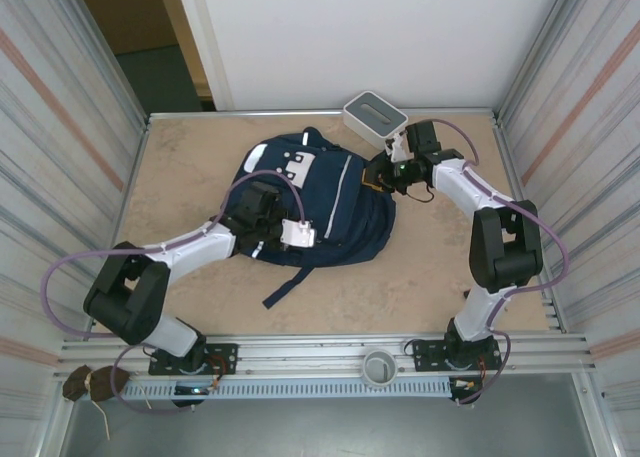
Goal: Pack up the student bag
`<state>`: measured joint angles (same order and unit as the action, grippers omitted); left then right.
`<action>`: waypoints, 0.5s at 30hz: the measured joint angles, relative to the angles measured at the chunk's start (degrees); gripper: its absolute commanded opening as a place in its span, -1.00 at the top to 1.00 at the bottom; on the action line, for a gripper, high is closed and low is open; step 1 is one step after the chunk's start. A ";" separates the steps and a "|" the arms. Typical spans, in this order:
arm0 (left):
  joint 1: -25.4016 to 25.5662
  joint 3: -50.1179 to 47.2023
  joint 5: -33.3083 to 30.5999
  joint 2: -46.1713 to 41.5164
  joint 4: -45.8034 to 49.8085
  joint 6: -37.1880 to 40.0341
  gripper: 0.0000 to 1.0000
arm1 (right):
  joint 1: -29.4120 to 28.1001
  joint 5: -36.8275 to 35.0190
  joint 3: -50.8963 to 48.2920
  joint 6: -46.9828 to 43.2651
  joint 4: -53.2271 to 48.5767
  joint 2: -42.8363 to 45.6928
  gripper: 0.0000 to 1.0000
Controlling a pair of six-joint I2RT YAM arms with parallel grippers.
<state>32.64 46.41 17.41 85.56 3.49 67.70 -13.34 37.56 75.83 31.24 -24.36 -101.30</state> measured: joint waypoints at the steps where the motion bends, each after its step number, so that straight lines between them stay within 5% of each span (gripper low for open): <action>1: 0.13 0.48 0.00 0.02 0.26 -0.87 0.96 | 0.04 -0.02 0.15 0.00 -0.13 0.00 0.48; 9: 0.48 2.84 3.34 -1.64 0.35 -16.37 1.00 | 1.66 -9.09 0.02 -1.70 -5.70 3.15 0.05; 15: 0.48 1.46 6.56 -4.50 -2.32 -27.93 1.00 | -3.69 -19.91 -12.96 -1.22 -3.85 22.95 -0.21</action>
<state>33.12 47.88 23.97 81.06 1.17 39.77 -17.04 17.65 62.87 30.02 -28.21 -78.35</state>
